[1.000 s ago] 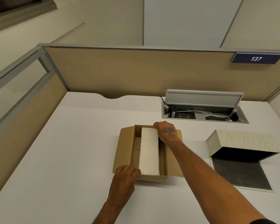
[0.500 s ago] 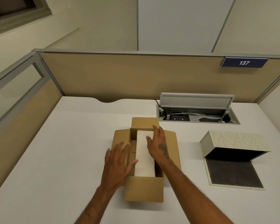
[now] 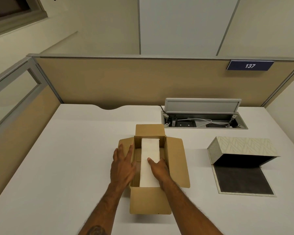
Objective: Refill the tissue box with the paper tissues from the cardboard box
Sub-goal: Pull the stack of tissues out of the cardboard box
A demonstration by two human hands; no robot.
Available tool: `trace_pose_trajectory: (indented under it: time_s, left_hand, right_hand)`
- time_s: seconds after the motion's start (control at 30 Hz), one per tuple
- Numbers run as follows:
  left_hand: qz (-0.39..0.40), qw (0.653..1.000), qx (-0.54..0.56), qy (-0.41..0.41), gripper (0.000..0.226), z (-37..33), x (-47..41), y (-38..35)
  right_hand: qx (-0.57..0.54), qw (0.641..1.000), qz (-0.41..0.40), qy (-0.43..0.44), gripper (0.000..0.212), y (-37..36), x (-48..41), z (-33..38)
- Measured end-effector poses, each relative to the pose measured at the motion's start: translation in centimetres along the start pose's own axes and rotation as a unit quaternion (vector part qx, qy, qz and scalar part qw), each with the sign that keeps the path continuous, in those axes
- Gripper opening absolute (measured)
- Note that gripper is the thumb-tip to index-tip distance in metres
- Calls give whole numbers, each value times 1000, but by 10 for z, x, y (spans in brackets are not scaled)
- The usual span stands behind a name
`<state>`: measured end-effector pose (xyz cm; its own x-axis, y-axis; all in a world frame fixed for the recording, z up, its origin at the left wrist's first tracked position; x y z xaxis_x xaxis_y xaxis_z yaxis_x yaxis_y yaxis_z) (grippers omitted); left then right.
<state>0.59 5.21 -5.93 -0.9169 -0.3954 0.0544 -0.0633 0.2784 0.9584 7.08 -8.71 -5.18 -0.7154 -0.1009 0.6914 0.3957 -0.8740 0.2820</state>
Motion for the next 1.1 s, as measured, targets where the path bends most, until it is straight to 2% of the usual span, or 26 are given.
trace_pose_trajectory:
  time_s: [0.17, 0.5, 0.67, 1.1]
  left_hand:
    - [-10, 1000, -5, 0, 72, 1, 0, -4]
    - [-23, 1000, 0, -1, 68, 3, 3, -5]
    - [-27, 1000, -14, 3, 67, 1, 3, -4]
    - [-41, 999, -26, 5, 61, -5, 4, 3]
  right_hand:
    - [-3, 1000, -7, -12, 62, -3, -6, -2]
    - [-59, 995, 50, -68, 62, -4, -20, 3]
    - [-82, 992, 66, -68, 70, -3, -20, 6]
    - [-179, 972, 143, -59, 66, 7, -6, 10]
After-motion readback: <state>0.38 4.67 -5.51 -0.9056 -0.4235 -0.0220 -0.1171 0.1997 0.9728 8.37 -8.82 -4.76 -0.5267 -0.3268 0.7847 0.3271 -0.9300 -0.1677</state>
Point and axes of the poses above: each hand's wrist, its own x-axis away from the middle knuckle, its own y-axis out of the back of the hand, z = x × y, the point moved 1 cm from there along -x, towards the middle knuckle, and after that the axes turned 5 degrees about -y, right-handed, at the moved point
